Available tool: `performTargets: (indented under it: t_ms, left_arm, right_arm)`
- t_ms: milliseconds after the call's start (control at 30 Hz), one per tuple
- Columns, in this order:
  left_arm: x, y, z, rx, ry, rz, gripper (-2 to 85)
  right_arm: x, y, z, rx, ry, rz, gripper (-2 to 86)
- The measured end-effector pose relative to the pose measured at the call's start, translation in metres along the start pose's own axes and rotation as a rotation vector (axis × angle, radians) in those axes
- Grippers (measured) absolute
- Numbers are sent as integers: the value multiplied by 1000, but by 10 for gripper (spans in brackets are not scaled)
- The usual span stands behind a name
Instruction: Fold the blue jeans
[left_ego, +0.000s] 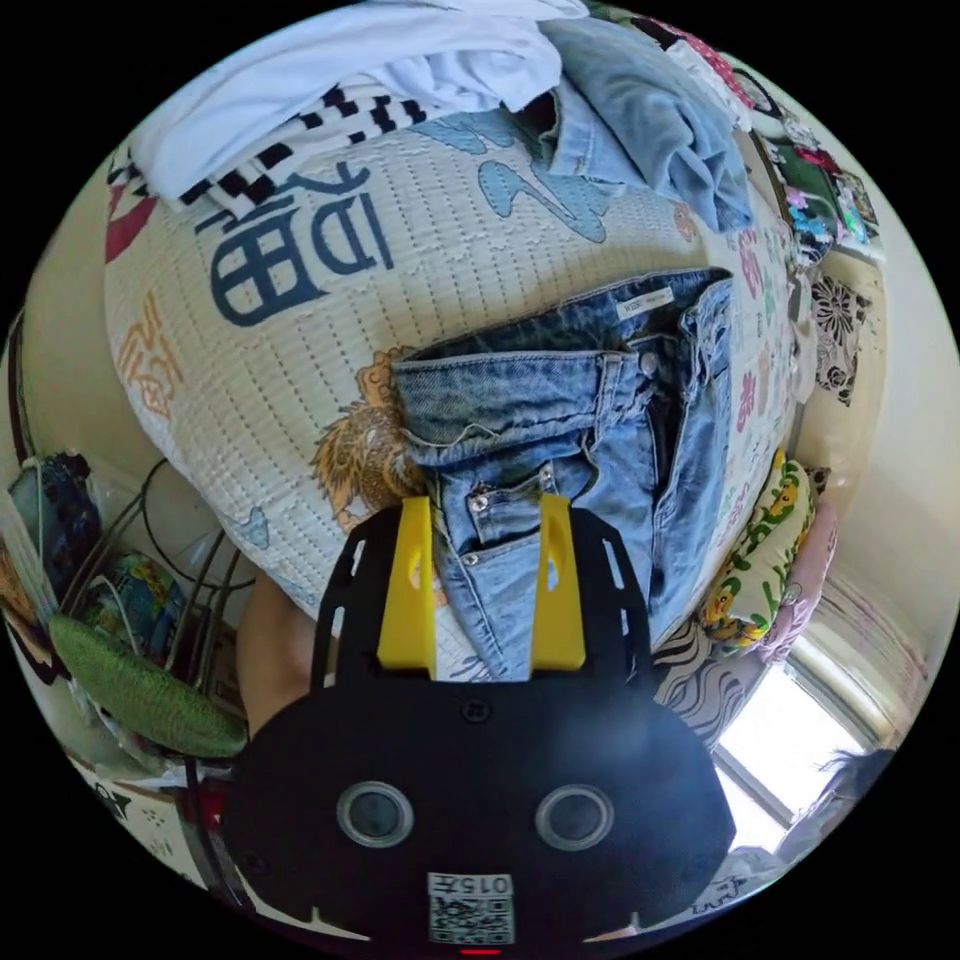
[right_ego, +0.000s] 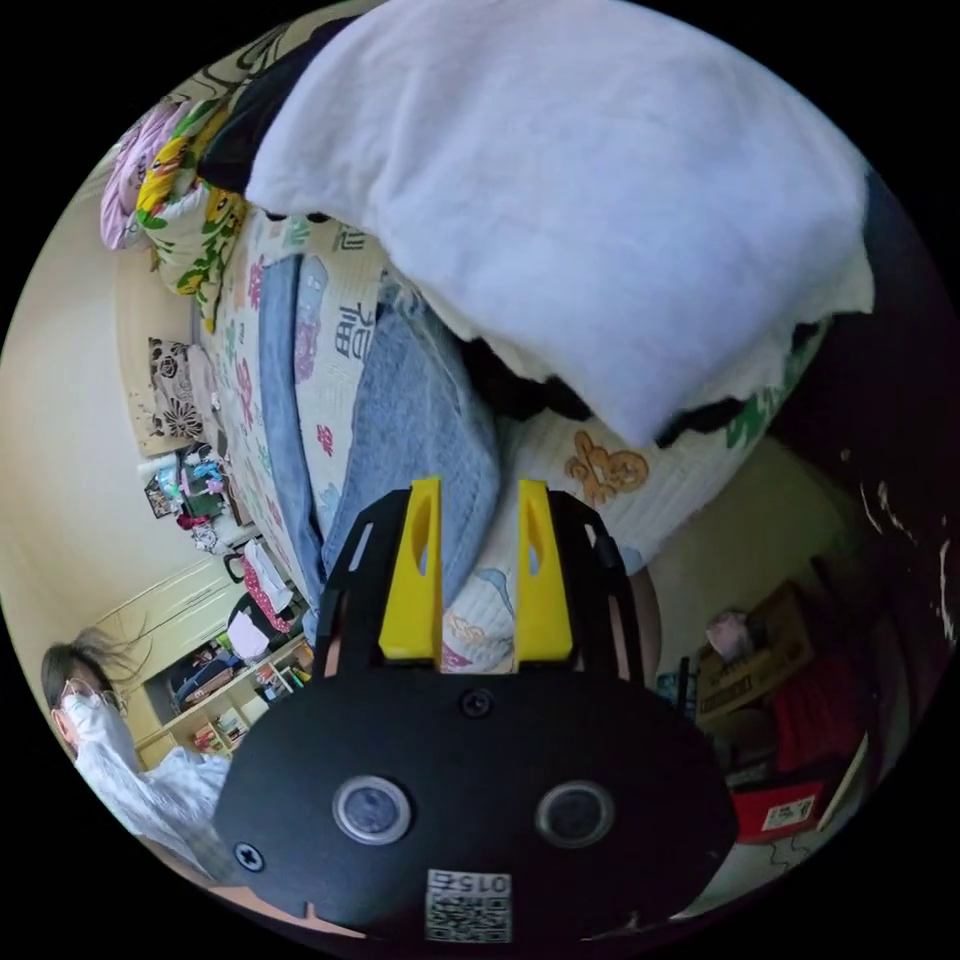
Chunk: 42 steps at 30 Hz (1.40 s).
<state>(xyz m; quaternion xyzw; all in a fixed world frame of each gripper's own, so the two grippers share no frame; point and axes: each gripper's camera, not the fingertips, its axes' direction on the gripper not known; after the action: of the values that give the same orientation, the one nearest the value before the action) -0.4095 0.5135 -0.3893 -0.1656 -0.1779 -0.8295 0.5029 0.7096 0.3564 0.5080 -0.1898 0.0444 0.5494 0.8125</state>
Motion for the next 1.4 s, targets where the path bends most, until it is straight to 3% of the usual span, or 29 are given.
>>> performTargets:
  t_ms: [200,533,667,733,800,867,933,1000,1067,1200,1400]
  left_arm:
    - [12,15,0,-30,-52,122,32]
    - [16,58,-14,43,-90,245,12]
    - [-4,67,23,70,-103,213,8]
    - [-24,72,53,20,-54,84,2]
    - [-23,84,63,33,-66,116,-2]
    - [-13,100,67,60,-147,91,-5]
    - [28,132,77,121,46,246,-6]
    - [68,155,102,89,248,393,-3]
    - [106,172,141,39,318,472,6]
    - [170,195,258,-104,475,461,50]
    - [199,215,391,-187,427,244,83]
  right_arm:
    - [-27,-20,11,-19,19,-31,10]
    - [-56,4,-1,-156,125,-165,3]
    - [-32,5,21,-215,180,-56,10]
    - [-31,13,16,-192,218,-25,9]
    - [-45,20,2,-126,197,-44,5]
    - [-79,30,-18,1,41,-236,1]
    - [-134,42,-42,195,-185,-521,-2]
    - [-170,41,-40,243,-201,-637,-3]
    - [-198,29,-21,211,-134,-686,-3]
    - [-230,-30,37,77,-105,-616,4]
    - [-229,-131,92,-40,-114,-340,63]
